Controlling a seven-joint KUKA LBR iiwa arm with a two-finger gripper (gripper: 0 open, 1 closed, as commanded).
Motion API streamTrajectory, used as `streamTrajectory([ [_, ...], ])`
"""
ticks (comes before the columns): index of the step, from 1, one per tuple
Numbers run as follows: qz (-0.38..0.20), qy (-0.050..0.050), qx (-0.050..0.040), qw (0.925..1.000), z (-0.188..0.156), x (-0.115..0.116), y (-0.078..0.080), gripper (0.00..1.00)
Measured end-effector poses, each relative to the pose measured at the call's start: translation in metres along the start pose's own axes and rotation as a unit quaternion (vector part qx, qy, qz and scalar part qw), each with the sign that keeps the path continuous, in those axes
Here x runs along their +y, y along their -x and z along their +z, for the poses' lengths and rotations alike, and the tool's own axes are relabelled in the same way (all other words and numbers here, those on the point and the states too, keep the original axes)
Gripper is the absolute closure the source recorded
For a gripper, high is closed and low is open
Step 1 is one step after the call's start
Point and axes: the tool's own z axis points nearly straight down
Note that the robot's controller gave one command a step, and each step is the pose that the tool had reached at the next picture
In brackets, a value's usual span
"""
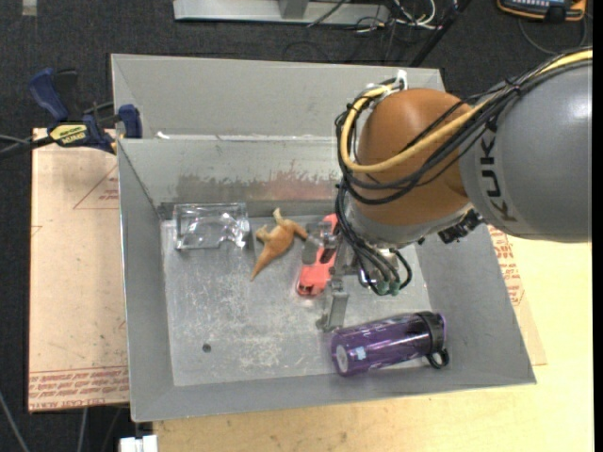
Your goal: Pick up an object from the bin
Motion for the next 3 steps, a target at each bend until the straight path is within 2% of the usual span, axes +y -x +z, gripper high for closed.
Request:
streamTrajectory([
  [1,0.001,0.000,-0.0038,1.0000,-0.004,0.000,0.001,0.00],
  [2,-0.038,0.001,-0.0072,0.9992,0.016,-0.008,0.018,0.00],
  [3,-0.141,0.000,-0.0046,0.9900,0.054,-0.041,0.040,0.00],
])
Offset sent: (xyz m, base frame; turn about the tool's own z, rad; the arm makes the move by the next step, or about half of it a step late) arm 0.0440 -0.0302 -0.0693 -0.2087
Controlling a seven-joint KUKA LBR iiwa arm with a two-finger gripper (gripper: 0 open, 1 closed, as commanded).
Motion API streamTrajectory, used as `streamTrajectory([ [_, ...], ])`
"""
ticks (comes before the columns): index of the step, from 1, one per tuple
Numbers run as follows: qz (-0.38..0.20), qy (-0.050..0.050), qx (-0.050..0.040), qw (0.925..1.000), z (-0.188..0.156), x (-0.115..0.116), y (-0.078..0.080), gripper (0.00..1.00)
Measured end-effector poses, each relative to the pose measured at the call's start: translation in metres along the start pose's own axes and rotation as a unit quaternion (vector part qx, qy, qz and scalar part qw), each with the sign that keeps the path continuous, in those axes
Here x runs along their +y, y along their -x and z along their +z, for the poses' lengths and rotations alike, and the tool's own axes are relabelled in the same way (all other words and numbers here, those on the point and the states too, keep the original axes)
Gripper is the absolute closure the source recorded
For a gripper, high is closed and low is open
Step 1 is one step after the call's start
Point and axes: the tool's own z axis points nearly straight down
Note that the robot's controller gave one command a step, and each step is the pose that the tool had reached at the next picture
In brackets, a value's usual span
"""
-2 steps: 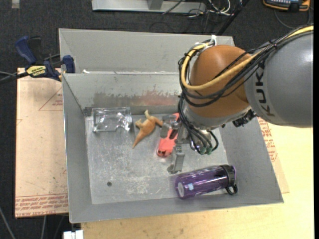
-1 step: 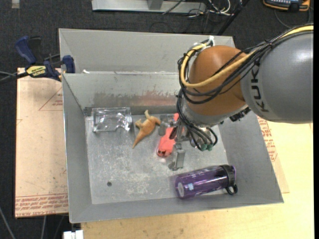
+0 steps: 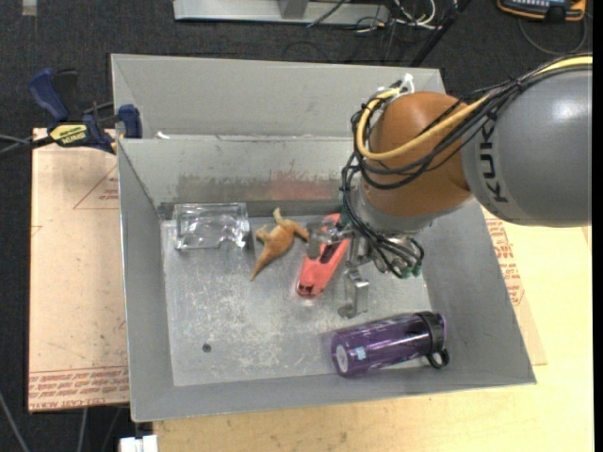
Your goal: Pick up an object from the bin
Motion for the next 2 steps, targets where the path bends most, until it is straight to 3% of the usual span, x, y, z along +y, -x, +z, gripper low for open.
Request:
streamTrajectory([
  [1,0.058,0.000,-0.0026,0.9983,0.014,-0.006,0.024,0.00],
  [2,0.077,0.000,-0.0023,0.9970,0.029,-0.006,0.032,0.00],
])
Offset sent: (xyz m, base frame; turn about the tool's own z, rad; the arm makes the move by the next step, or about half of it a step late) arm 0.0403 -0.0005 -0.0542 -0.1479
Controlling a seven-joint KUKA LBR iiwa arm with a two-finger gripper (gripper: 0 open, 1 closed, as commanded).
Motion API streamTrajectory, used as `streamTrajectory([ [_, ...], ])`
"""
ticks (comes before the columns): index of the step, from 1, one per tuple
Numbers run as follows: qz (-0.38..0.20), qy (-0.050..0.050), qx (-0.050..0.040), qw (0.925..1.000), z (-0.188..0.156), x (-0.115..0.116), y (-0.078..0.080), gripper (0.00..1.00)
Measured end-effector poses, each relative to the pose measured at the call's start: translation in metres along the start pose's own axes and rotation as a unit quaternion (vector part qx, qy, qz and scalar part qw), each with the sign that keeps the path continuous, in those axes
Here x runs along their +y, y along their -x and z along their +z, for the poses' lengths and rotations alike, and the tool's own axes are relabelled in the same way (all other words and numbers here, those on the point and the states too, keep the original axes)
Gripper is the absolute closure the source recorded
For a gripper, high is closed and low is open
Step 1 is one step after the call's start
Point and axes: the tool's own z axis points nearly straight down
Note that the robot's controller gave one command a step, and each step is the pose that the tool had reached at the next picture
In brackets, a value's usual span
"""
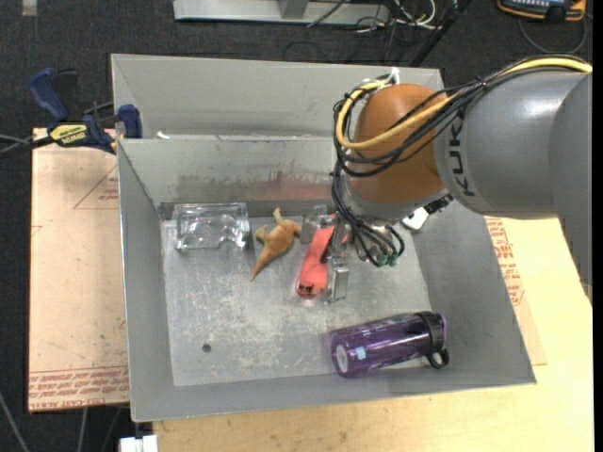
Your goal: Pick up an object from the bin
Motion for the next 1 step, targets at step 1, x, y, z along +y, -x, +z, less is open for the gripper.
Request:
streamTrajectory([
  [1,-0.117,0.000,-0.0007,0.9931,0.0145,-0.0061,0.0061,0.00],
])
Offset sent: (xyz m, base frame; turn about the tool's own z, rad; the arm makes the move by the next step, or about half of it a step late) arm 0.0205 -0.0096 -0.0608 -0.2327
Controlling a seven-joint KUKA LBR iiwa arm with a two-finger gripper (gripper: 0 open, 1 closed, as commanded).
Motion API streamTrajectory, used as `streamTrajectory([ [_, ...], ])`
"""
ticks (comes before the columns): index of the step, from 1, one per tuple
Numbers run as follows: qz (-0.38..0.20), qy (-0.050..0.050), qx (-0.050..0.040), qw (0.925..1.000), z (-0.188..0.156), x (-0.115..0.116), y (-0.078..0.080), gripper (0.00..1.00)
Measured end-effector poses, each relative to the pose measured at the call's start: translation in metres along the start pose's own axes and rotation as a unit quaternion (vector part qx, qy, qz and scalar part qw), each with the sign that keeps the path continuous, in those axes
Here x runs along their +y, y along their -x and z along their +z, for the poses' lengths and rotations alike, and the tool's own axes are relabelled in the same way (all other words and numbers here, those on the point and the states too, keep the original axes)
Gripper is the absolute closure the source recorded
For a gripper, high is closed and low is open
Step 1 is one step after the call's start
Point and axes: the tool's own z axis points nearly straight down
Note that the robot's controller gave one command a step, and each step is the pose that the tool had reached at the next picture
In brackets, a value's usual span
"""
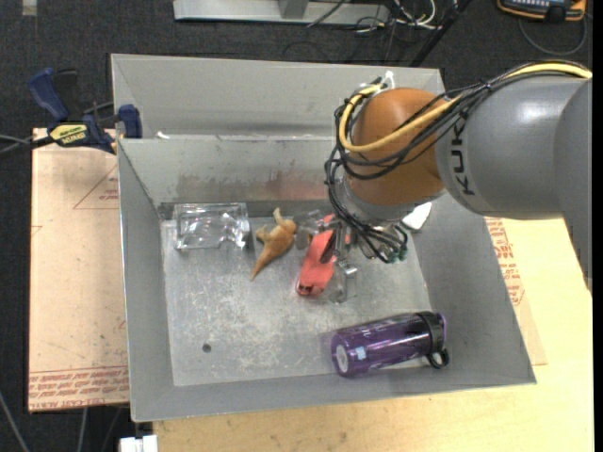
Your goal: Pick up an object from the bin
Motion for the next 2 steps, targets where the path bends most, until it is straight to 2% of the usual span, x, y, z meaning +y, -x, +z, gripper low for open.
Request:
streamTrajectory([
  [1,-0.013,0.000,-0.0015,0.9999,0.031,-0.007,0.008,0.00],
  [2,-0.113,0.000,-0.0017,0.9936,0.045,-0.012,0.023,1.00],
])
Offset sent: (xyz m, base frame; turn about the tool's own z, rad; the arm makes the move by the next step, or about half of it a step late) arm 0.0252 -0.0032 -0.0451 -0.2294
